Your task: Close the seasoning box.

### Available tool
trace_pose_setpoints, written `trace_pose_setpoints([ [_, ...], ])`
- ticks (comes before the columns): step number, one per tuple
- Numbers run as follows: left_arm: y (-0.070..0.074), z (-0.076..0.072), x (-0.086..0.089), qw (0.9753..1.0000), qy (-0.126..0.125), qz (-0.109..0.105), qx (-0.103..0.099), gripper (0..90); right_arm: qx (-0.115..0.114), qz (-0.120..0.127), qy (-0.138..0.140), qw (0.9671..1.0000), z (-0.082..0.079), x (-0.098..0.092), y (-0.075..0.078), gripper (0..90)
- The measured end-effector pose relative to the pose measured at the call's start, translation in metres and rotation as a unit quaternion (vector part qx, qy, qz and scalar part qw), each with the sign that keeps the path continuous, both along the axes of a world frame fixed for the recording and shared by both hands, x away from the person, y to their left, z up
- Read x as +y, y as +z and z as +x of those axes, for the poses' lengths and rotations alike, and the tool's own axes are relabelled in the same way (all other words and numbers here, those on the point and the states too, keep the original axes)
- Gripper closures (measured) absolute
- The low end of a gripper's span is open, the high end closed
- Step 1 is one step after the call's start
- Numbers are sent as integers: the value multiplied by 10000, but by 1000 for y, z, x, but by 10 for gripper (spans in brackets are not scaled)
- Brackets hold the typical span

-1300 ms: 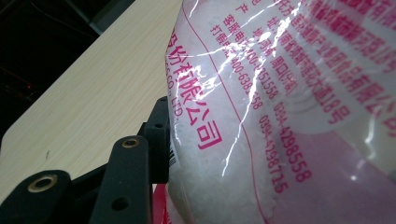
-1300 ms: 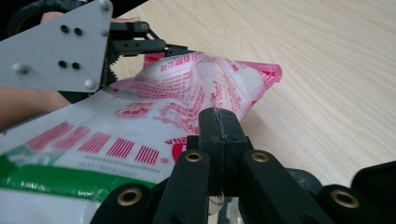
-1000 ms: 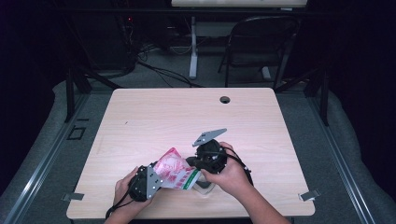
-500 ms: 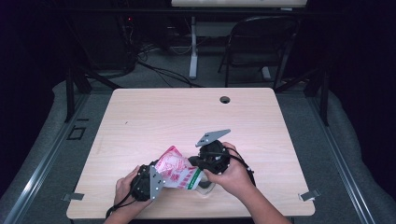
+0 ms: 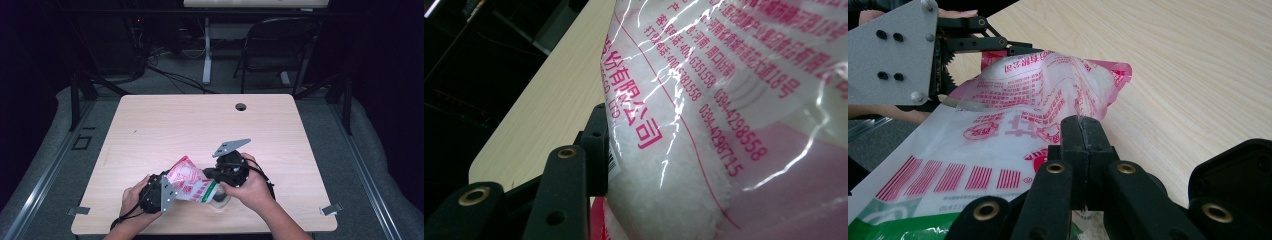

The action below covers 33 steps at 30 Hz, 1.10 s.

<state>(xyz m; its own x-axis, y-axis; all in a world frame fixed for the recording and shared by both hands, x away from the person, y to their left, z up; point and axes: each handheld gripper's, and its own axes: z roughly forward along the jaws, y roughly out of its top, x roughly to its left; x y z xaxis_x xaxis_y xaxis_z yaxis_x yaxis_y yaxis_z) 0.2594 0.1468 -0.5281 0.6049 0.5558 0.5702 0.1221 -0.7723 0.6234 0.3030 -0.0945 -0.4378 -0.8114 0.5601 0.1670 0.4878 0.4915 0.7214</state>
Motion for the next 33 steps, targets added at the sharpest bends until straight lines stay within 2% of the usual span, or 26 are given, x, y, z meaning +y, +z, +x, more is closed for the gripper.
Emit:
trace_pose_setpoints([
  [12,8,3,-5,9990,-71,384,-195,583,66,94,-51,9999,1,-7,-2,900],
  [20,11,4,-9,9979,-106,526,-349,583,98,130,-72,9998,1,-12,-3,900],
  [21,13,4,-9,9972,-119,649,-364,583,112,165,-86,9998,1,-13,-3,900],
  [23,13,4,-10,9972,-118,618,-407,583,119,137,-69,9998,1,-14,-3,900],
  [24,14,4,-11,9968,-128,652,-450,583,108,167,-87,9998,1,-14,-4,900],
  [25,16,5,-11,9956,-147,789,-483,583,129,204,-98,9997,1,-16,-4,900],
  [28,16,5,-13,9944,-154,876,-575,583,141,217,-110,9996,1,-17,-5,900],
  [31,18,5,-13,9931,-163,1006,-573,583,150,211,-122,9996,2,-19,-6,900],
  [33,18,6,-14,9927,-182,1014,-620,583,146,217,-128,9996,2,-20,-7,900],
])
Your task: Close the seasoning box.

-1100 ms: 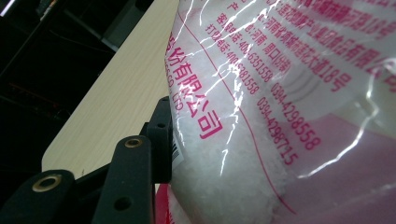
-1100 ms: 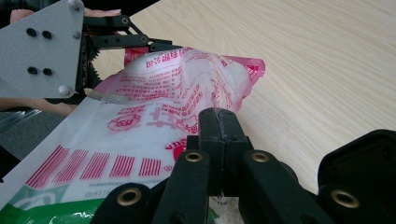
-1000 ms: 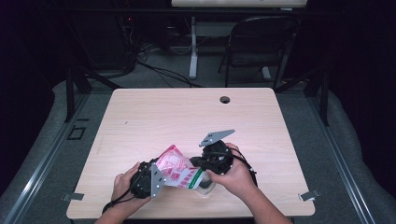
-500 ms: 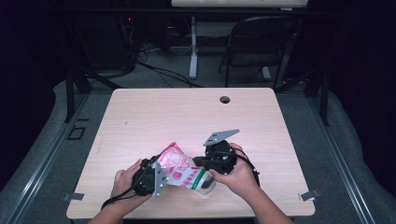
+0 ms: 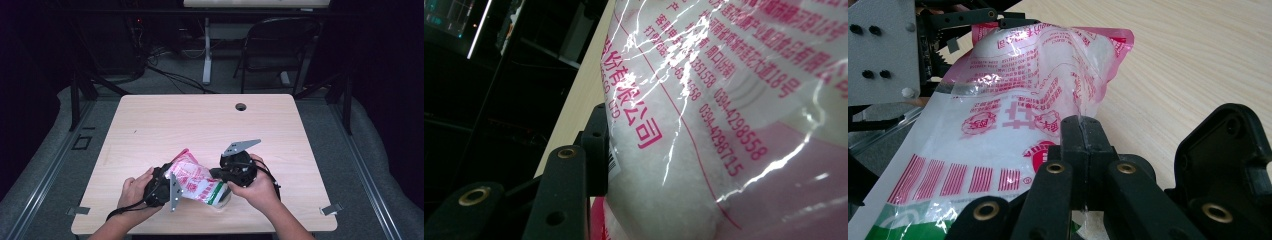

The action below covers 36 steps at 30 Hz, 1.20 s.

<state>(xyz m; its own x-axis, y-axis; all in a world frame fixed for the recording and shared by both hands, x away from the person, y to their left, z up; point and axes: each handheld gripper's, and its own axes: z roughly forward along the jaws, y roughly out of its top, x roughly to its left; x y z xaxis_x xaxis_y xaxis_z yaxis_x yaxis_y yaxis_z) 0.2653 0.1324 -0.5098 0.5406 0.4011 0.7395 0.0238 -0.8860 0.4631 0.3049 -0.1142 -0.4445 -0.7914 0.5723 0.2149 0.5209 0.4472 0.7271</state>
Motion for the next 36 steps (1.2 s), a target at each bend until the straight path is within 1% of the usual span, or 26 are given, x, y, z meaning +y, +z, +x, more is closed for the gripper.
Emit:
trace_pose_setpoints([
  [3,0,0,-1,10000,4,8,-34,583,-9,0,-12,10000,0,-1,0,900],
  [6,2,0,-2,9999,-3,156,-35,583,11,13,-28,10000,0,-2,-1,900],
  [9,2,0,-3,9998,-4,175,-53,584,15,35,-48,10000,0,-3,-2,900],
  [10,2,1,-3,9998,-15,218,-37,583,18,4,-44,10000,0,-3,-2,900],
  [13,3,1,-4,9997,-24,249,-5,584,12,16,-54,10000,0,-3,-3,900],
  [17,4,1,-5,9996,-25,286,-27,584,35,39,-79,10000,0,-5,-4,900],
  [20,5,1,-7,9992,-29,390,-94,584,23,61,-94,9999,-1,-6,-4,900],
  [24,6,1,-8,9989,-45,439,-150,584,27,79,-95,9999,-1,-7,-5,900],
  [25,6,1,-8,9990,-50,423,-149,584,27,79,-95,9999,-1,-7,-5,900],
  [28,7,1,-8,9986,-50,499,-193,584,33,81,-92,9999,0,-8,-5,900],
  [33,8,2,-9,9982,-79,556,-215,584,32,80,-91,9999,-1,-8,-6,900],
  [36,9,2,-9,9981,-97,578,-187,584,39,70,-86,9999,-1,-9,-6,900],
])
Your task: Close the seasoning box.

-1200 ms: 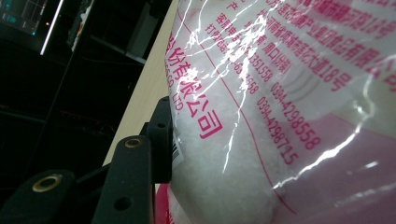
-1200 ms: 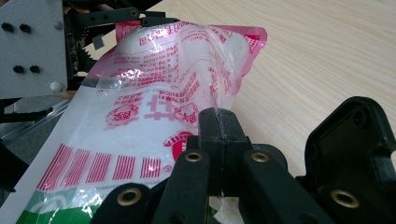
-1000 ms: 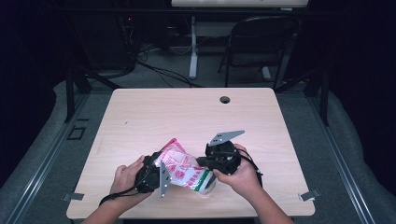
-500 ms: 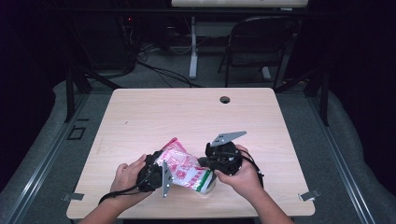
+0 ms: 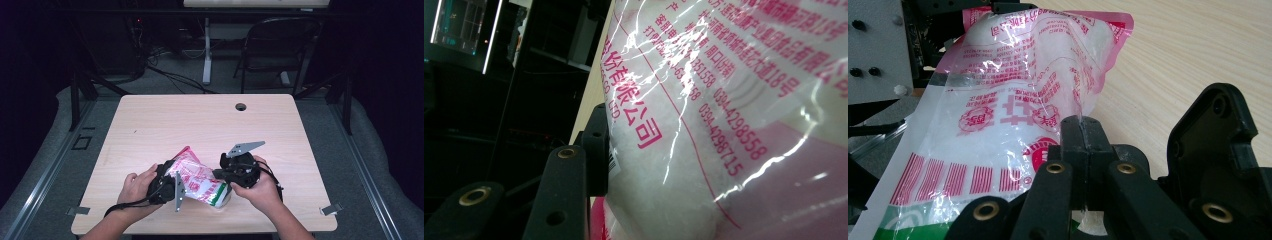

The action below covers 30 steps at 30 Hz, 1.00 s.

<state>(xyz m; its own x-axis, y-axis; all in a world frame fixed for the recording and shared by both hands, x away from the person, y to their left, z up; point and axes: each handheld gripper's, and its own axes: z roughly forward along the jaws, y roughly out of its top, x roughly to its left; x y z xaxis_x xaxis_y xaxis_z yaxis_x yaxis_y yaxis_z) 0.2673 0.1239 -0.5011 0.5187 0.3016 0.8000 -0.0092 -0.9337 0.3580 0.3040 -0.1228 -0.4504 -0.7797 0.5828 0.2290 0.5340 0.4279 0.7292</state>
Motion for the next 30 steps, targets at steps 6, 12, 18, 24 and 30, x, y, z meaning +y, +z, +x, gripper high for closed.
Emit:
trace_pose_setpoints([
  [6,2,0,-1,9999,-25,99,-20,585,11,-5,-12,10000,-1,0,-1,900],
  [12,5,1,-1,9997,-57,221,15,585,10,10,-14,10000,0,0,-1,900],
  [18,8,3,-2,9994,-82,329,65,585,17,4,-1,10000,0,-1,-2,900],
  [24,10,4,-3,9991,-102,415,71,585,22,-36,-7,10000,0,-2,-2,900],
  [30,9,4,-3,9991,-98,416,82,585,26,-43,-13,10000,0,-1,-3,900],
])
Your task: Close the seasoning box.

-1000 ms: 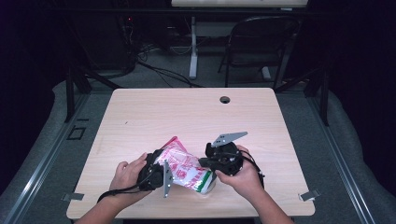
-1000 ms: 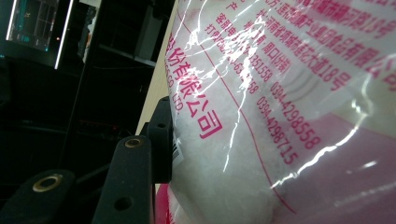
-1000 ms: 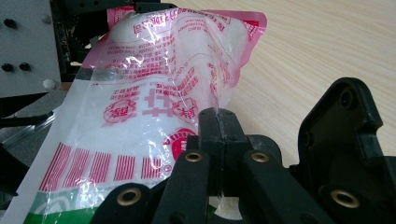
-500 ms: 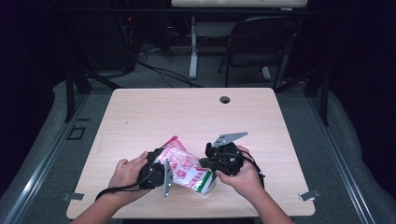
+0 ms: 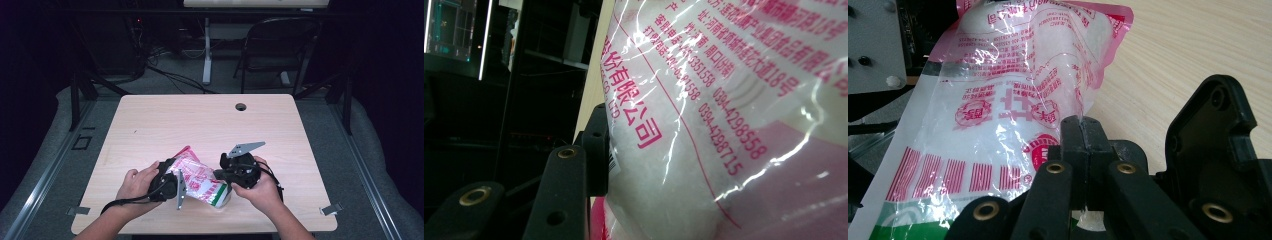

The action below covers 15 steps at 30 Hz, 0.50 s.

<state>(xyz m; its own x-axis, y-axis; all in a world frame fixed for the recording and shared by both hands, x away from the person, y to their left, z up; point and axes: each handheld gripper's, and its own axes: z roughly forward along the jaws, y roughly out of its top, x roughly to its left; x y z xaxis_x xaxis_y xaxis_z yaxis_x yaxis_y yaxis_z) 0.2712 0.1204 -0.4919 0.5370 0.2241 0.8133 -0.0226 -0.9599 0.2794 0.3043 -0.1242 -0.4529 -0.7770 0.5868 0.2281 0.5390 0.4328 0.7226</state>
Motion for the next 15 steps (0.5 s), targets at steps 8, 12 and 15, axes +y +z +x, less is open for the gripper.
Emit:
trace_pose_setpoints([
  [8,0,1,0,10000,-5,66,17,585,19,-13,-10,10000,1,0,-1,900],
  [12,0,1,-1,9999,-17,107,-15,585,28,-14,-14,10000,1,0,-2,900],
  [15,1,2,-2,9999,-18,149,-17,586,26,-31,-14,10000,2,-1,-2,900],
])
